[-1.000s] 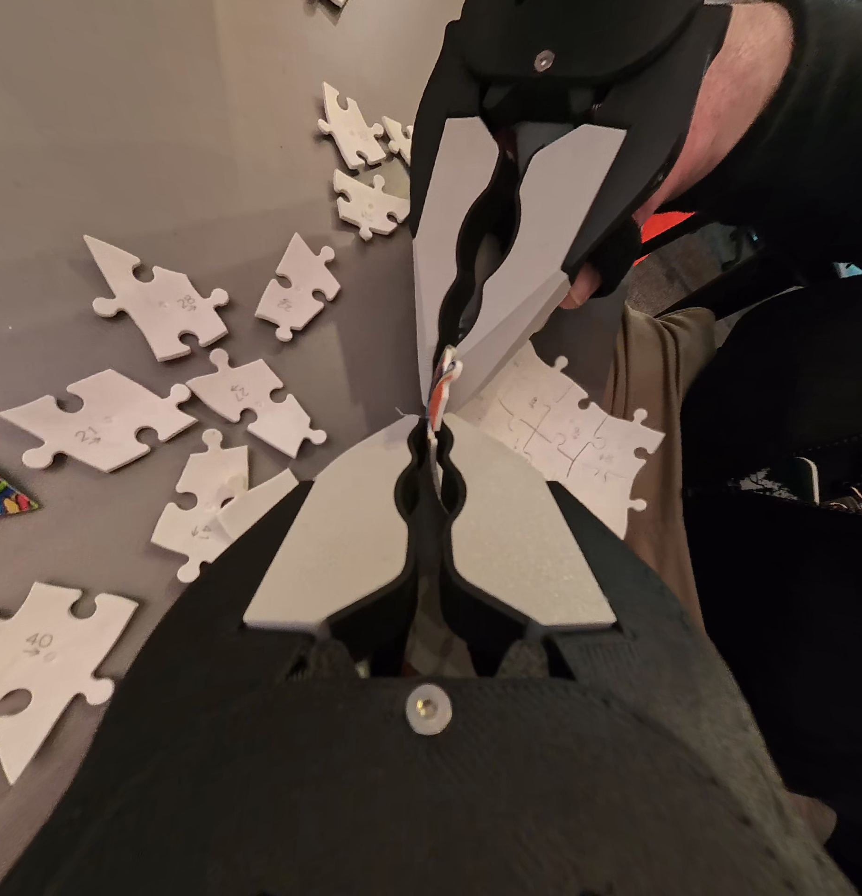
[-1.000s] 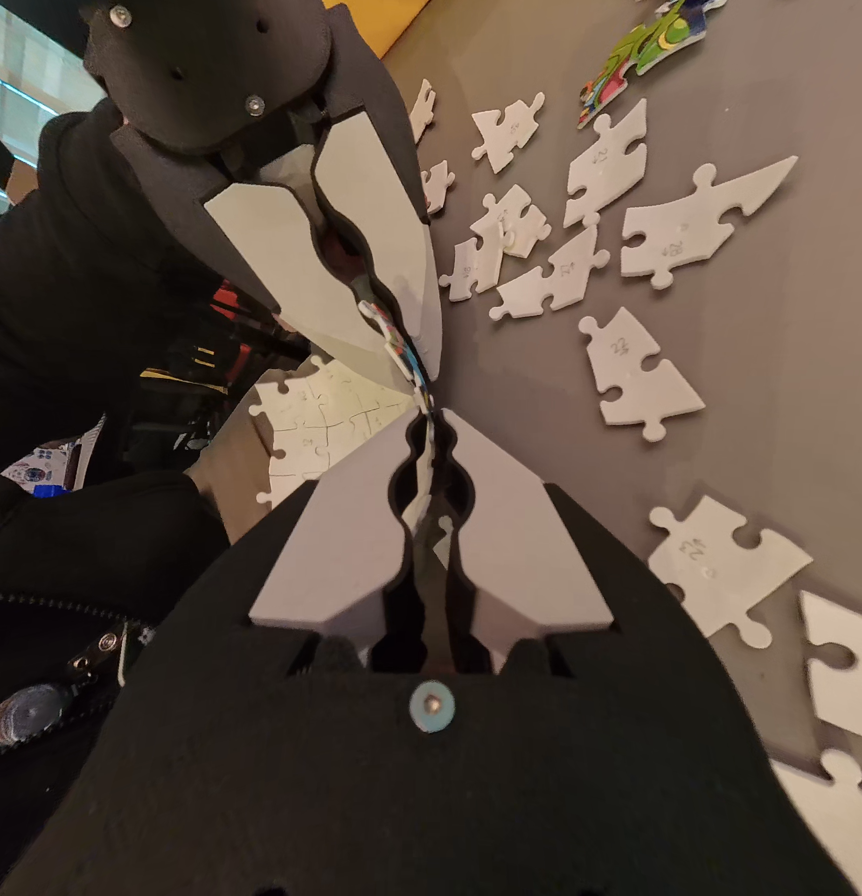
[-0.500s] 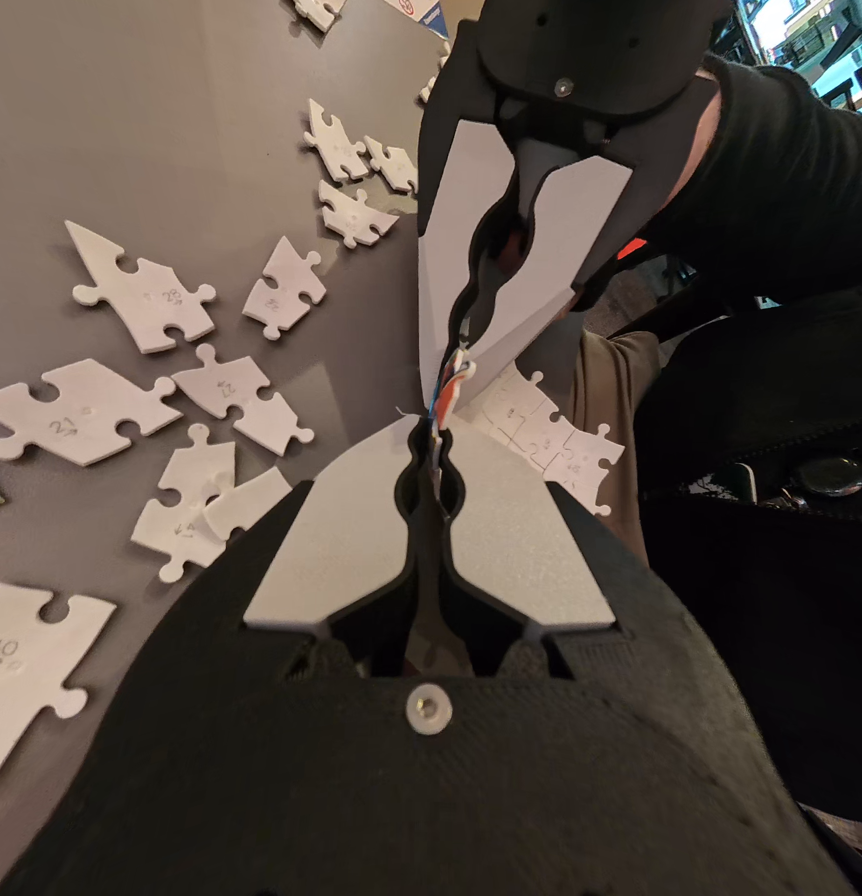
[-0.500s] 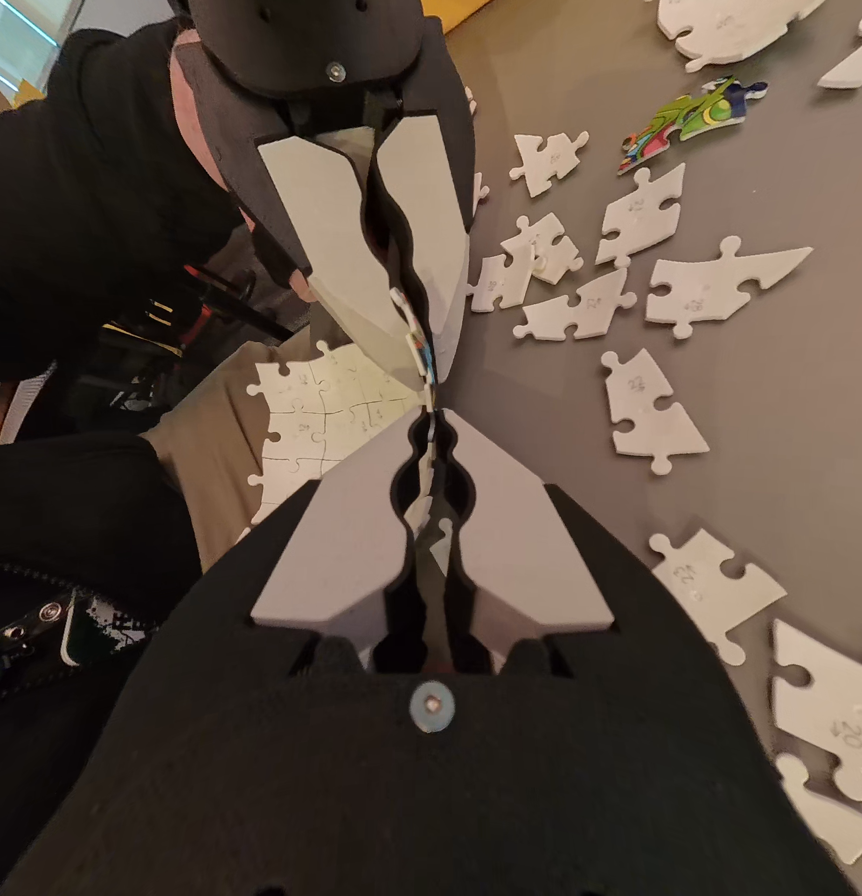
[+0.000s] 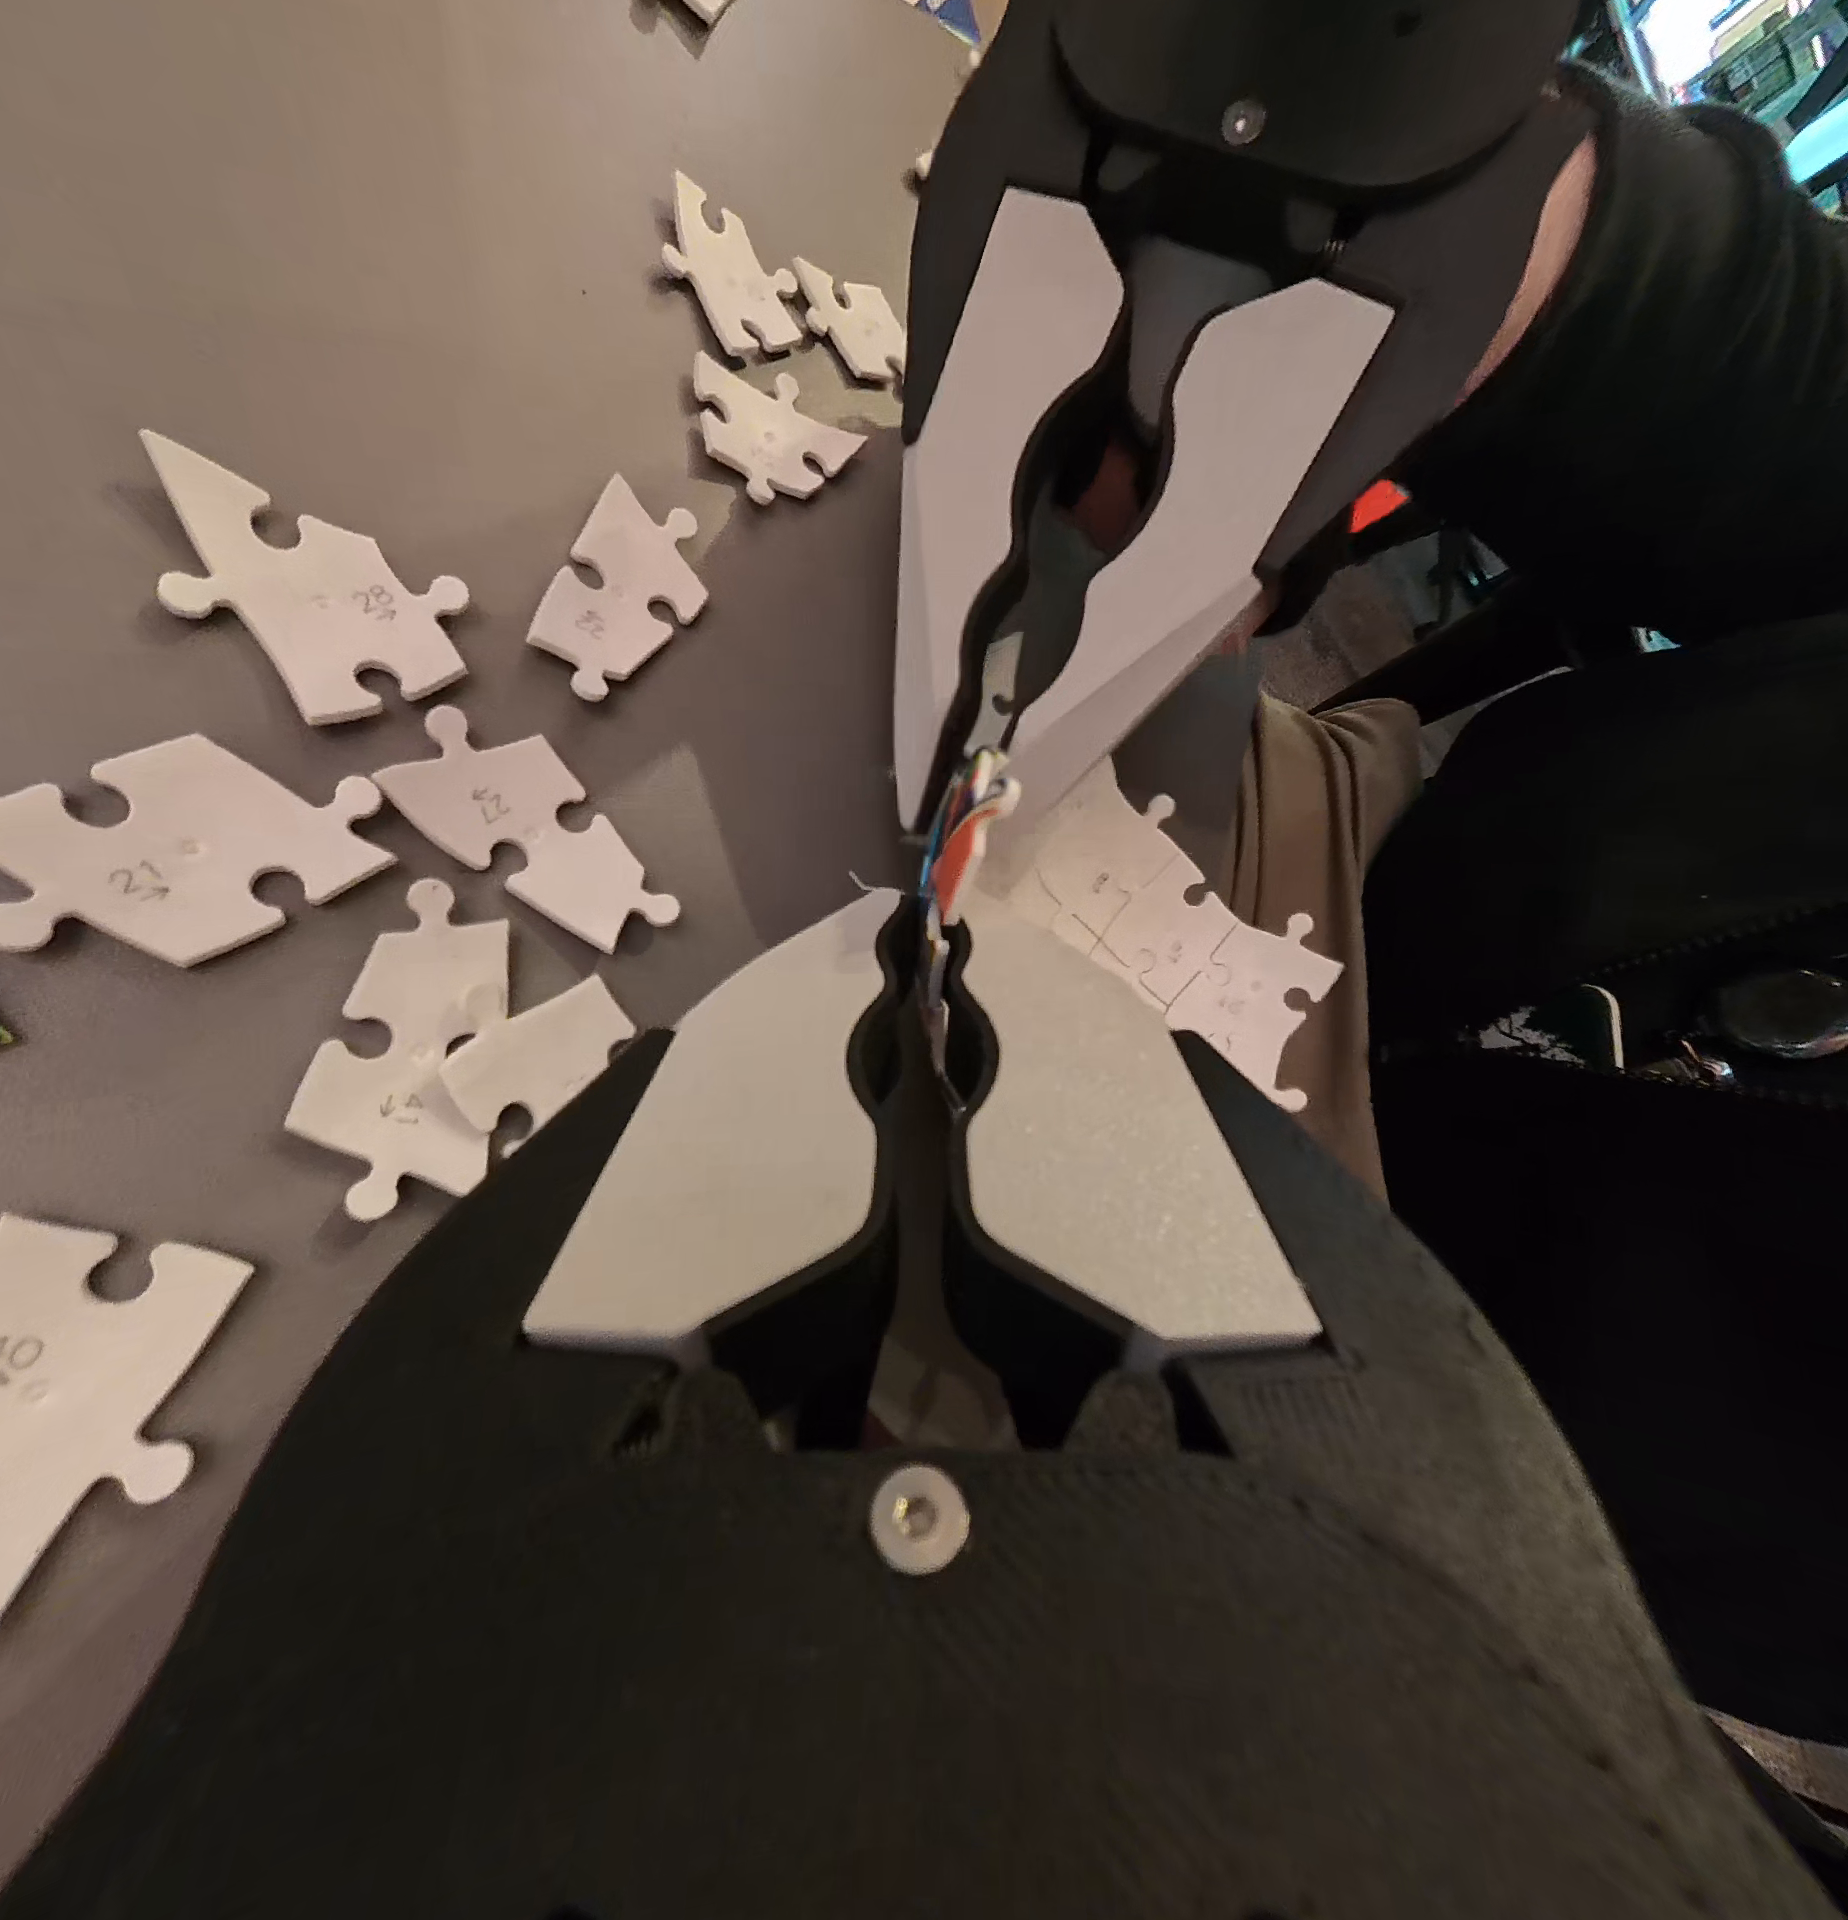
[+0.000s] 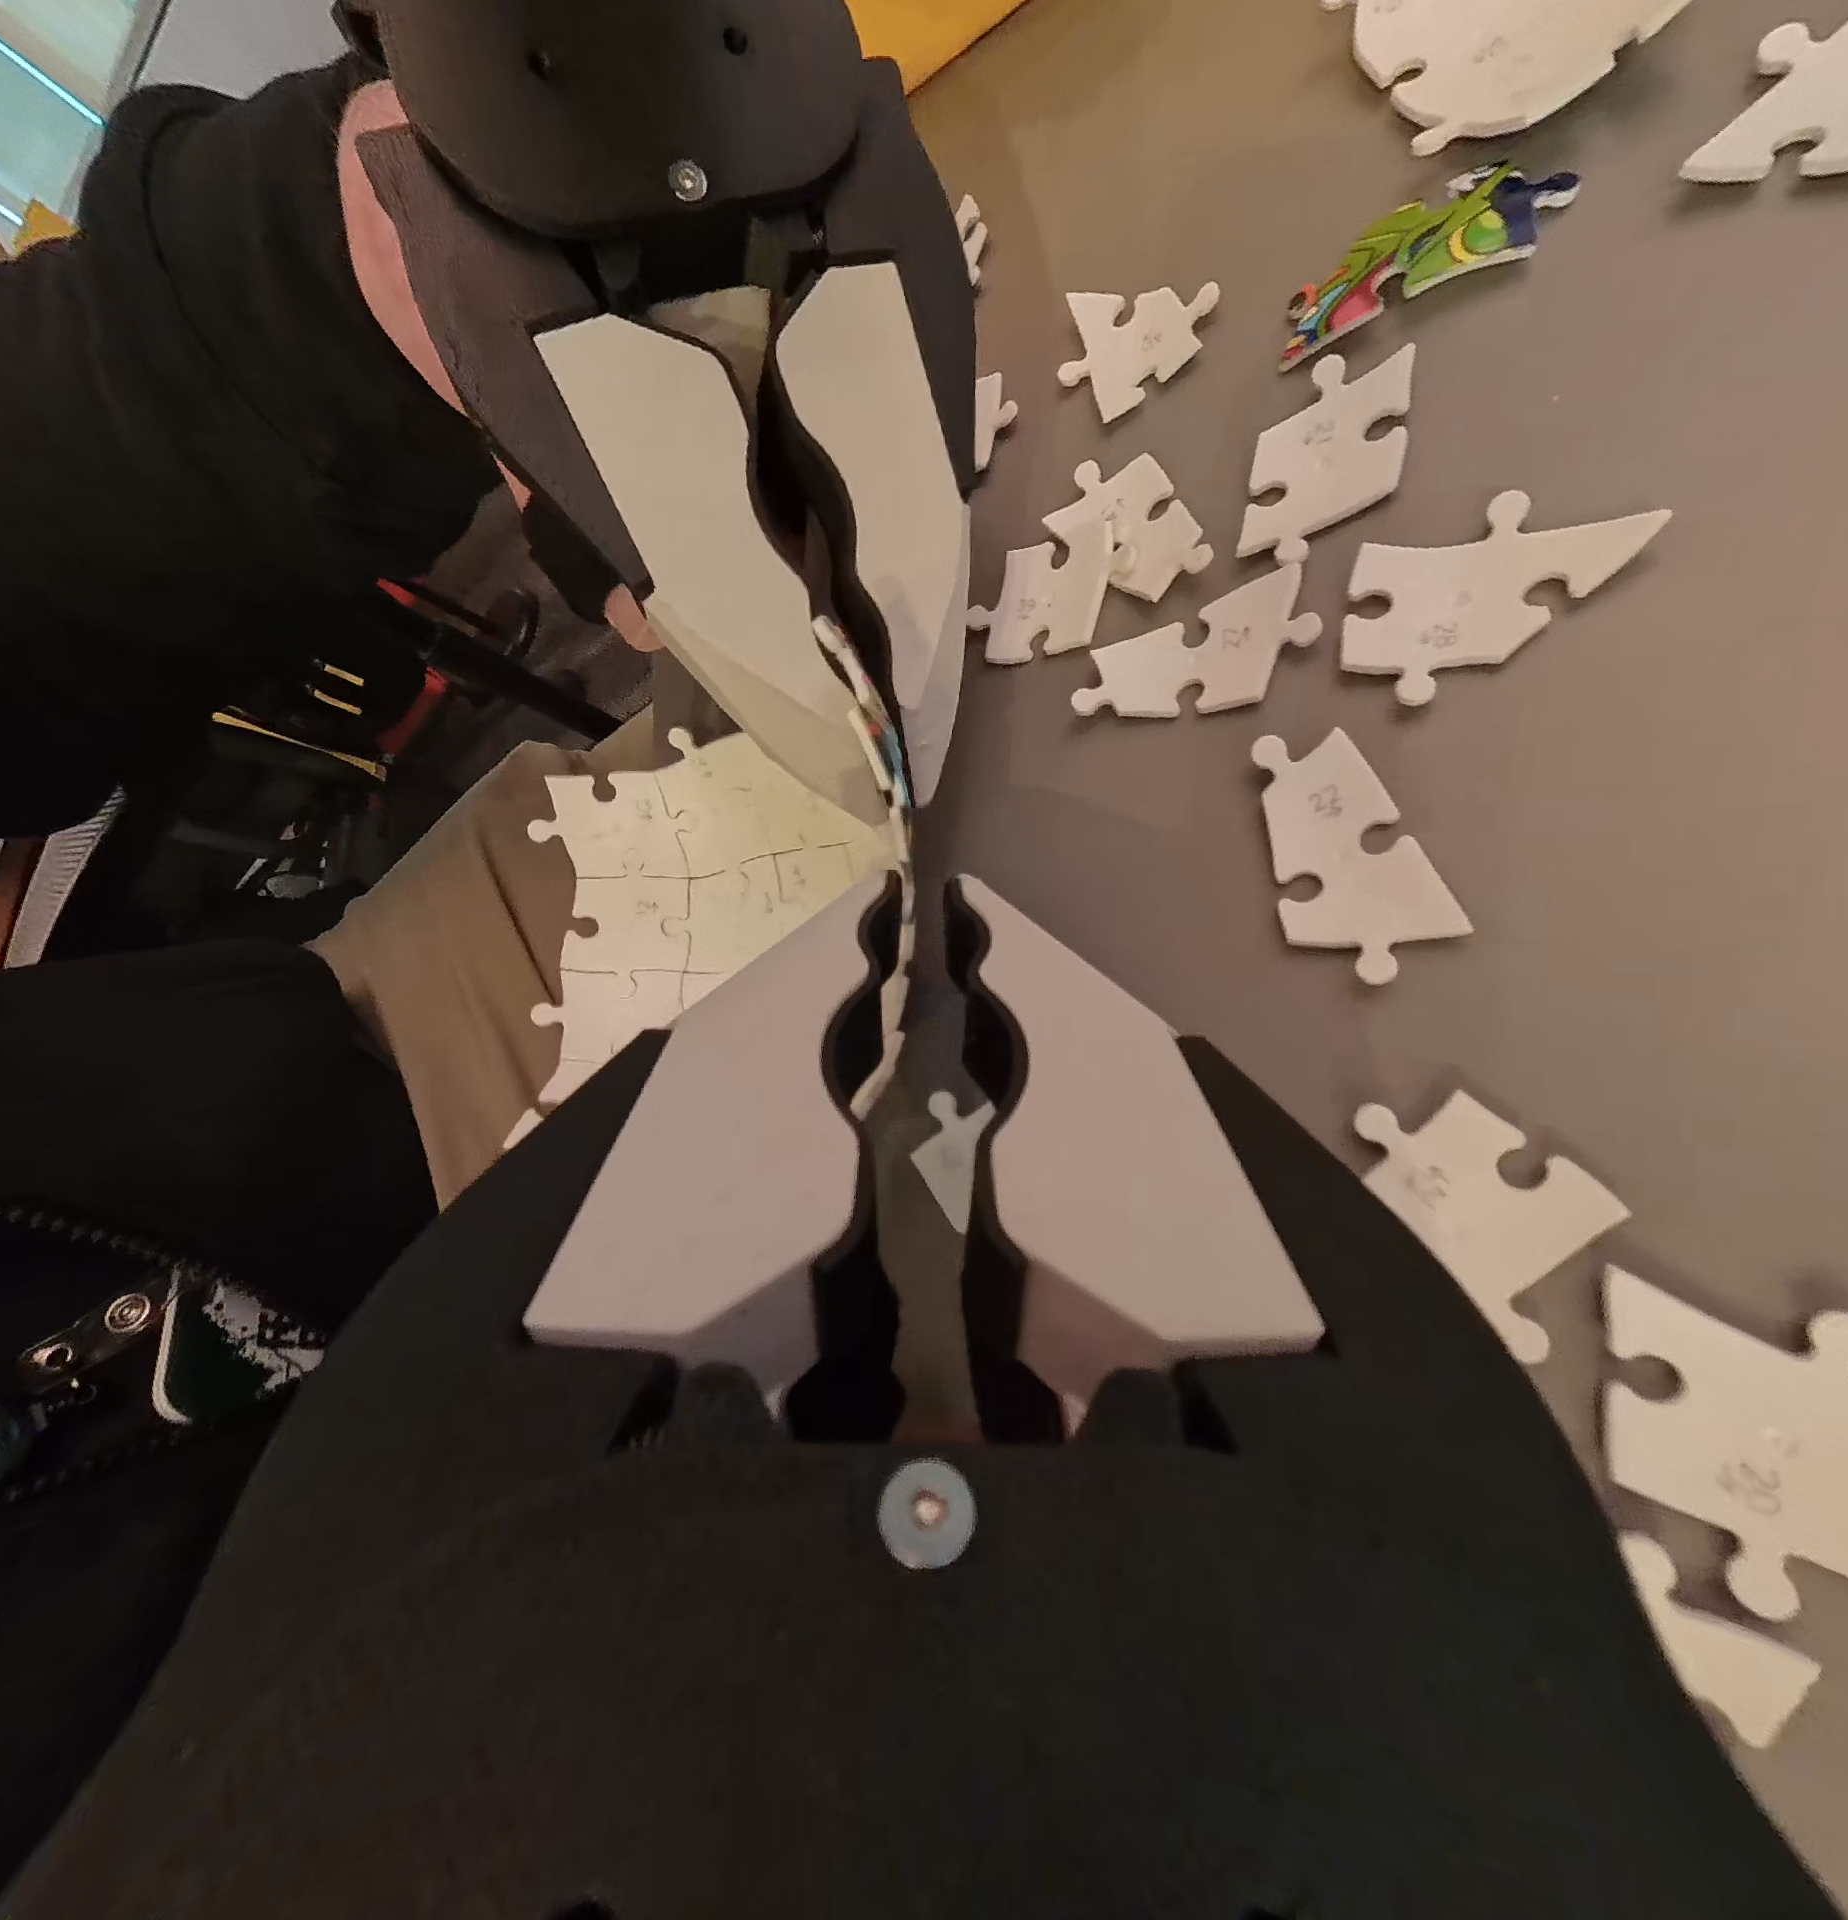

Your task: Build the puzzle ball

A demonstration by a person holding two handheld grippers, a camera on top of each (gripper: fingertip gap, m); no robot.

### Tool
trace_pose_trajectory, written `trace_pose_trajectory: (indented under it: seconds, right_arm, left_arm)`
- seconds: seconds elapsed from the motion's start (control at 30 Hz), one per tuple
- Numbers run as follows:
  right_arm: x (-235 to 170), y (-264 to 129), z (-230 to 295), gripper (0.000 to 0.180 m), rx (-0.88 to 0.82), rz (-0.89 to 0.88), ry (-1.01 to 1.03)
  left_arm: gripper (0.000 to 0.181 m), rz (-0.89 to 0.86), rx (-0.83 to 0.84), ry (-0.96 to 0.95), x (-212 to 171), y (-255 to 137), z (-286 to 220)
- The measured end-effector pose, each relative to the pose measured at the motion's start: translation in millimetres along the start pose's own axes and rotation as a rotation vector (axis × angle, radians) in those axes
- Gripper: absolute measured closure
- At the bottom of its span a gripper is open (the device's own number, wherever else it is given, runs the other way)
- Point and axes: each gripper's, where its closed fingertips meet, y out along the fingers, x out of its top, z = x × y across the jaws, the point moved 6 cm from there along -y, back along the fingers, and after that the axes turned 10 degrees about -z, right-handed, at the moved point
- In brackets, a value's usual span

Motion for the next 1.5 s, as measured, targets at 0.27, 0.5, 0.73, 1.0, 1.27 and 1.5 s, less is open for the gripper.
trace_pose_trajectory:
  seconds: [0.27, 0.5, 0.73, 1.0, 1.27, 1.5]
  right_arm:
    - [3.0, -15.3, -2.1, 0.172, -0.020, -0.023, 0.007]
    - [6.8, -25.2, -2.0, 0.166, -0.046, -0.038, -0.003]
    - [-10.2, -46.2, -4.0, 0.158, -0.135, 0.111, -0.120]
    - [-33.1, -47.1, -1.0, 0.160, -0.196, 0.285, -0.290]
    - [-33.8, -45.7, -4.7, 0.180, -0.220, 0.260, -0.266]
    - [-30.2, -50.2, -2.3, 0.180, -0.237, 0.248, -0.295]
  left_arm:
    - [0.173, -0.004, 0.012, -0.012, -1.1, -0.4, 0.4]
    - [0.172, -0.021, 0.025, -0.016, -0.3, -2.7, 1.2]
    - [0.173, -0.027, 0.040, -0.007, -0.2, -5.4, 0.8]
    - [0.170, -0.011, 0.055, 0.012, -2.2, -5.2, -3.9]
    - [0.168, -0.025, 0.076, 0.012, -5.7, -8.7, -6.8]
    - [0.159, -0.051, 0.108, 0.013, -6.4, -14.0, -8.2]
